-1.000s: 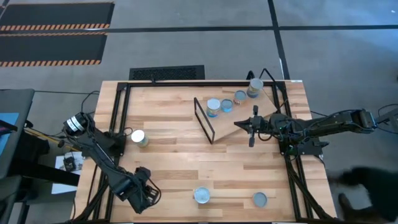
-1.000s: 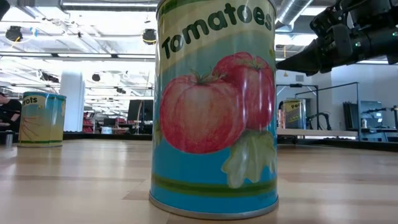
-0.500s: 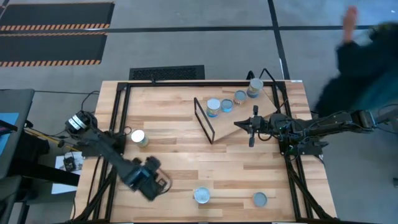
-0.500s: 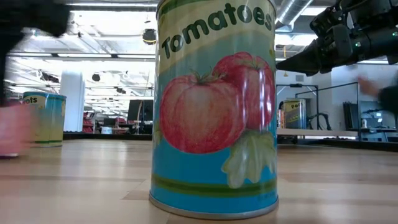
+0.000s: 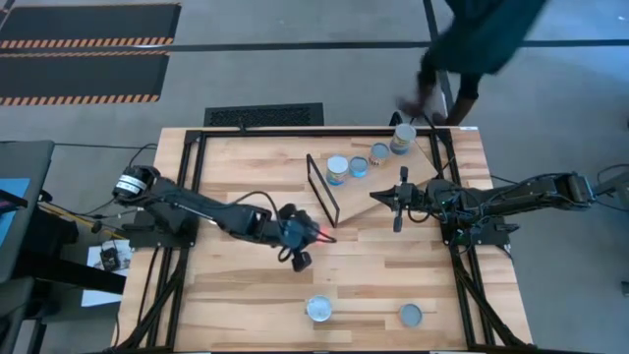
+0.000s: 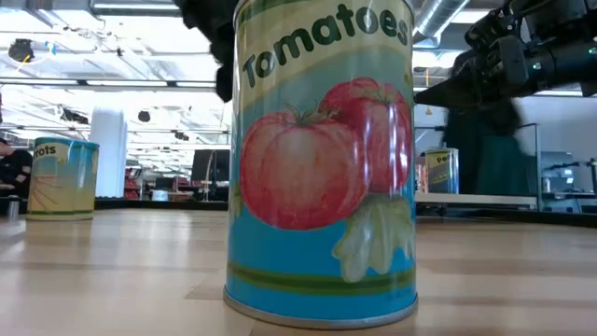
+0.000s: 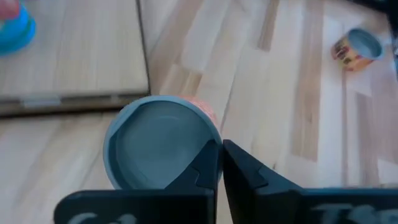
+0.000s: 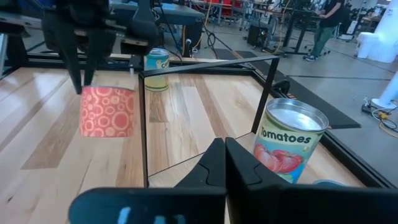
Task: Pick and place cans onto a shelf
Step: Put the red can onto the shelf aligned with other cans
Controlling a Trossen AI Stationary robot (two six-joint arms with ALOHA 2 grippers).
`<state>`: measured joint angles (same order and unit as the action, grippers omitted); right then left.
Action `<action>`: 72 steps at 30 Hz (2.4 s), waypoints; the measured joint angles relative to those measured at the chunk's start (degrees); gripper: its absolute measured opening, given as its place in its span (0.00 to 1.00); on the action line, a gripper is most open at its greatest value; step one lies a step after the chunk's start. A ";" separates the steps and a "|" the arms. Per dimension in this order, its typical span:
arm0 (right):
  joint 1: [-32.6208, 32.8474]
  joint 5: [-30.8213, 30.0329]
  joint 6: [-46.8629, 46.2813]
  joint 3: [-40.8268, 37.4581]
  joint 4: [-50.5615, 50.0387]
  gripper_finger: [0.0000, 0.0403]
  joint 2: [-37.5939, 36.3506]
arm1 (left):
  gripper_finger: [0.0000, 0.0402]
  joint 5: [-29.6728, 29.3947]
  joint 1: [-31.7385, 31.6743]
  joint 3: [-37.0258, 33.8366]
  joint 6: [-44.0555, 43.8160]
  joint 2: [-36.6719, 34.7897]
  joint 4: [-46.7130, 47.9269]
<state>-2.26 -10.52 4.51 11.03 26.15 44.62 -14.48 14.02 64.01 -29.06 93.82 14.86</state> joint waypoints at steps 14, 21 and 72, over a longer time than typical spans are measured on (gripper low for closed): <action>-0.01 -0.07 -0.10 0.02 0.25 0.02 -0.02 | 0.00 3.46 -0.92 5.43 7.24 11.55 -10.54; 0.00 0.10 0.00 0.03 -0.16 0.02 -0.03 | 0.00 6.78 -2.69 16.41 12.21 19.49 -5.51; 0.73 -0.08 0.00 0.61 -0.90 0.03 -0.04 | 0.00 -3.19 6.68 -7.07 12.23 -0.25 -18.99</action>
<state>-1.53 -10.59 4.51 11.64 25.25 44.58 -17.67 20.70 56.94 -16.83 93.57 -4.12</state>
